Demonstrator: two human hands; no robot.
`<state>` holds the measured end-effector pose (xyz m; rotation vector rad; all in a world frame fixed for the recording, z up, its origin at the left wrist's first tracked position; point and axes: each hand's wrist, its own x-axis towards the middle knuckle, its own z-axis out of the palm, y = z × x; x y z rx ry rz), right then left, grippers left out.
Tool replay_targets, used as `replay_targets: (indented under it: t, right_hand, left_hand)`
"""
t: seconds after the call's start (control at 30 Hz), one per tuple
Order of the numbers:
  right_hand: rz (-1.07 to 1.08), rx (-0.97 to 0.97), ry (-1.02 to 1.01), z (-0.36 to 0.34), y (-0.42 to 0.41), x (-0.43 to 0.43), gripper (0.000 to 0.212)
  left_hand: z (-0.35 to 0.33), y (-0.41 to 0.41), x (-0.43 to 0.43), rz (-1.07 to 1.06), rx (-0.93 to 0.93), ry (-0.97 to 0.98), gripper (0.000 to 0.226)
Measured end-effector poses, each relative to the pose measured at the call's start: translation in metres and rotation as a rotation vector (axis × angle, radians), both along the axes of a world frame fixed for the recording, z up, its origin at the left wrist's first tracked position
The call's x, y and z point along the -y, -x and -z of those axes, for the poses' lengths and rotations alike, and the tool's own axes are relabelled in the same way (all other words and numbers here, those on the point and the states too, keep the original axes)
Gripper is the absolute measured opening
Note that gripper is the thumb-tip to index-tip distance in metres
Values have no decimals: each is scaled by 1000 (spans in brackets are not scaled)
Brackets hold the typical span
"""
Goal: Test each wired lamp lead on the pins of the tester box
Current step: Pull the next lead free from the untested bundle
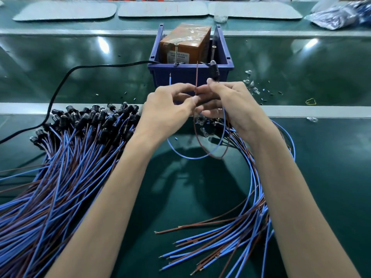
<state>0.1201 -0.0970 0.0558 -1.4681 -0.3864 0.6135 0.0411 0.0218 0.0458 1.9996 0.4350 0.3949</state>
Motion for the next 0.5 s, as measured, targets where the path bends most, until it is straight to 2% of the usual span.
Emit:
replay_targets:
  t: [0.07, 0.17, 0.3, 0.4, 0.5]
  right_hand:
    - [-20, -13, -2, -1, 0, 1, 34]
    - [-49, 51, 101, -2, -1, 3, 38]
    - [24, 121, 199, -3, -7, 4, 42]
    - [148, 159, 253, -2, -14, 9, 42]
    - [195, 184, 319, -2, -23, 19, 44]
  left_hand:
    - [2, -1, 0, -2, 2, -11, 35]
    - [3, -1, 1, 9, 0, -69, 44]
    - [2, 1, 1, -17, -47, -201, 44]
    - [-5, 6, -3, -16, -267, -421, 32]
    - [-18, 15, -3, 128, -551, -588, 10]
